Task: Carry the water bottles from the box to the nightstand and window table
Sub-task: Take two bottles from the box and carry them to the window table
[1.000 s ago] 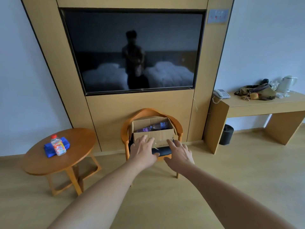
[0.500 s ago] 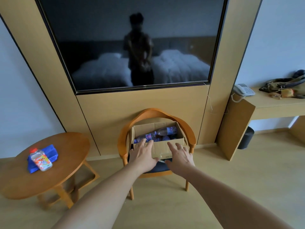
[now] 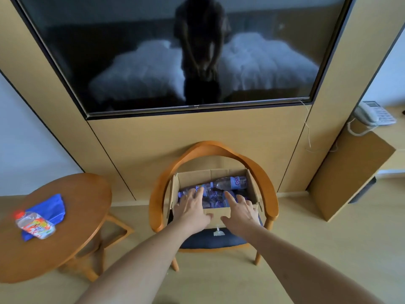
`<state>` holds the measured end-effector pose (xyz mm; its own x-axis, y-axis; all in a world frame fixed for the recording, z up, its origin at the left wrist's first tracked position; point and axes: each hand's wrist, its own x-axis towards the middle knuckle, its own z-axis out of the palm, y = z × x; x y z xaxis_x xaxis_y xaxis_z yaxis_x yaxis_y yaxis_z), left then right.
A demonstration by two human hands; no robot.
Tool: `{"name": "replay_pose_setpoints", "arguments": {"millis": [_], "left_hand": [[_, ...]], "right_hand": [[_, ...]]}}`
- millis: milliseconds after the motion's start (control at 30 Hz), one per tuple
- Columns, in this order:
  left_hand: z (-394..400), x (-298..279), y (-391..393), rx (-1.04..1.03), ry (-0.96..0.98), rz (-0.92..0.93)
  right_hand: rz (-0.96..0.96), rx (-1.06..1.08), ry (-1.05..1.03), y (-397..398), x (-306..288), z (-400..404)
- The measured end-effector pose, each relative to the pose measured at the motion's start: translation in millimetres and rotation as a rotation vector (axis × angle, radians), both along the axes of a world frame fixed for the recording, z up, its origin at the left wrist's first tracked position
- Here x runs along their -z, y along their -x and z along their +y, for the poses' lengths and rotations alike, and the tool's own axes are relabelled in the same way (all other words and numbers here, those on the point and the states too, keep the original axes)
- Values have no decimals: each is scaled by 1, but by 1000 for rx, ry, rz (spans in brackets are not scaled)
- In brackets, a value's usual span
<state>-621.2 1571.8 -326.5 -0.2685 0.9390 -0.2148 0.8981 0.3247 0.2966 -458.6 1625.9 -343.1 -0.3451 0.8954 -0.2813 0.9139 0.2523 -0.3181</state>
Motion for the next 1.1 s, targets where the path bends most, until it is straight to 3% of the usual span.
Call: {"name": "replay_pose_setpoints", "arguments": {"millis": [533, 967, 1100], "left_hand": [[177, 116, 102, 102, 252, -105], [195, 212, 119, 81, 500, -110], [197, 240, 112, 104, 545, -68]], "right_hand": [[-120, 128, 256, 86, 92, 155], [-279, 126, 467, 95, 181, 213], [-275, 247, 515, 96, 214, 221]]}}
